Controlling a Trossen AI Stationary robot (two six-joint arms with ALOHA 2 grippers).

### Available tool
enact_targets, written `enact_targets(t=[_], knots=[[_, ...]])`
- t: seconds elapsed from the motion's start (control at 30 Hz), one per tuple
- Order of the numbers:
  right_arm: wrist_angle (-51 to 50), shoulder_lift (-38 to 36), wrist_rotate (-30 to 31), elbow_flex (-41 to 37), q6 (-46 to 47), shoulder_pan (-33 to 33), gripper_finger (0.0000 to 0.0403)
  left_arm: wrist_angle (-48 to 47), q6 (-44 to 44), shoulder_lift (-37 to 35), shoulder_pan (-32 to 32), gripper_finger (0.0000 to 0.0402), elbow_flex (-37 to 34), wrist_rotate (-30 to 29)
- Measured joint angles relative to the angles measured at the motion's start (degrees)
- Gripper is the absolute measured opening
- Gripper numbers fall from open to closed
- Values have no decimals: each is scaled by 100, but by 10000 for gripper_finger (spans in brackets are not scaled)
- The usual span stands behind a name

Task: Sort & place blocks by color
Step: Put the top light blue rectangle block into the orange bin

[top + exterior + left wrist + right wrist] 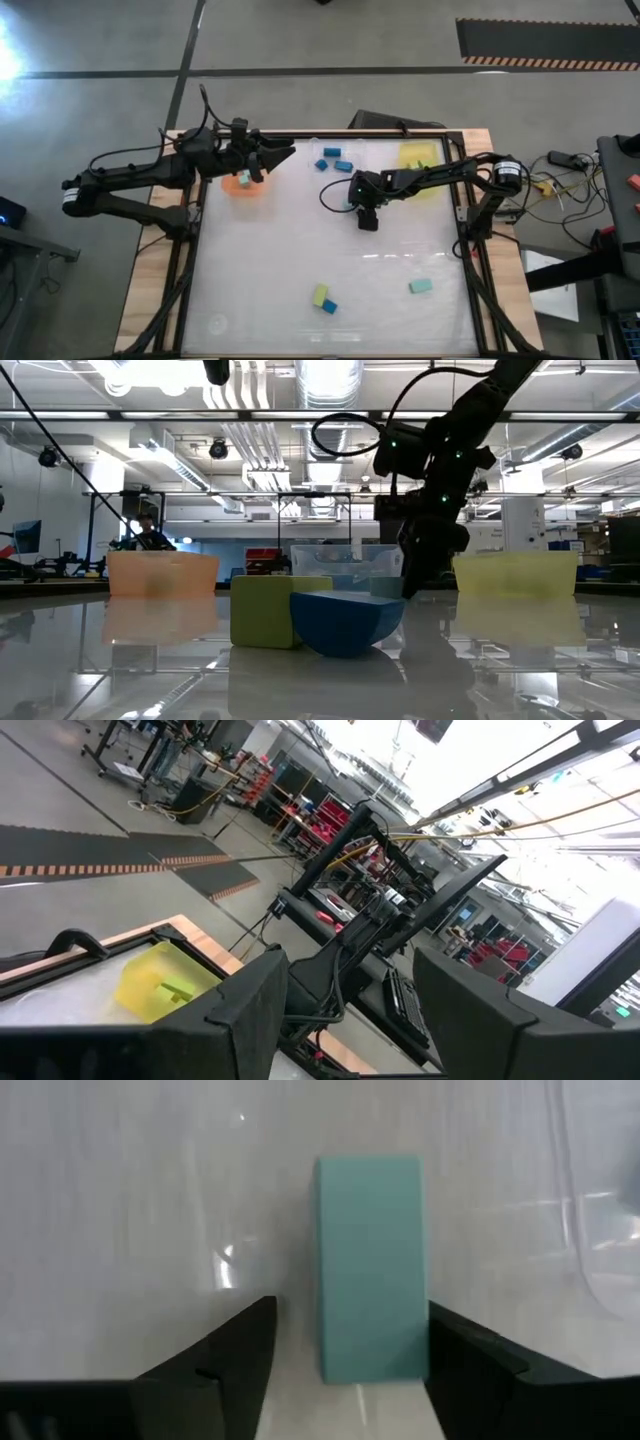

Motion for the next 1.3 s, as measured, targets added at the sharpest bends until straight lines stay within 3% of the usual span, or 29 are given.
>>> enact_targets(t=[0.27,0.7,0.93,1.13,1.3], knots=[[-15,-93,-117,0,60,4,121,0,-3,0,0,201,0,0],[248,-1316,-1067,-4,1607,154,121,-7,602,0,0,201,0,1],[2098,-1979,-1072,-4,2846,377,121,-13,1490,49,-2,201,0,105],[4365,-1931,-1049,-2,4015,396,121,23,1624,269,-4,201,0,385],[5661,-1766,-976,-4,4524,393,121,94,1608,481,-63,201,13,522]])
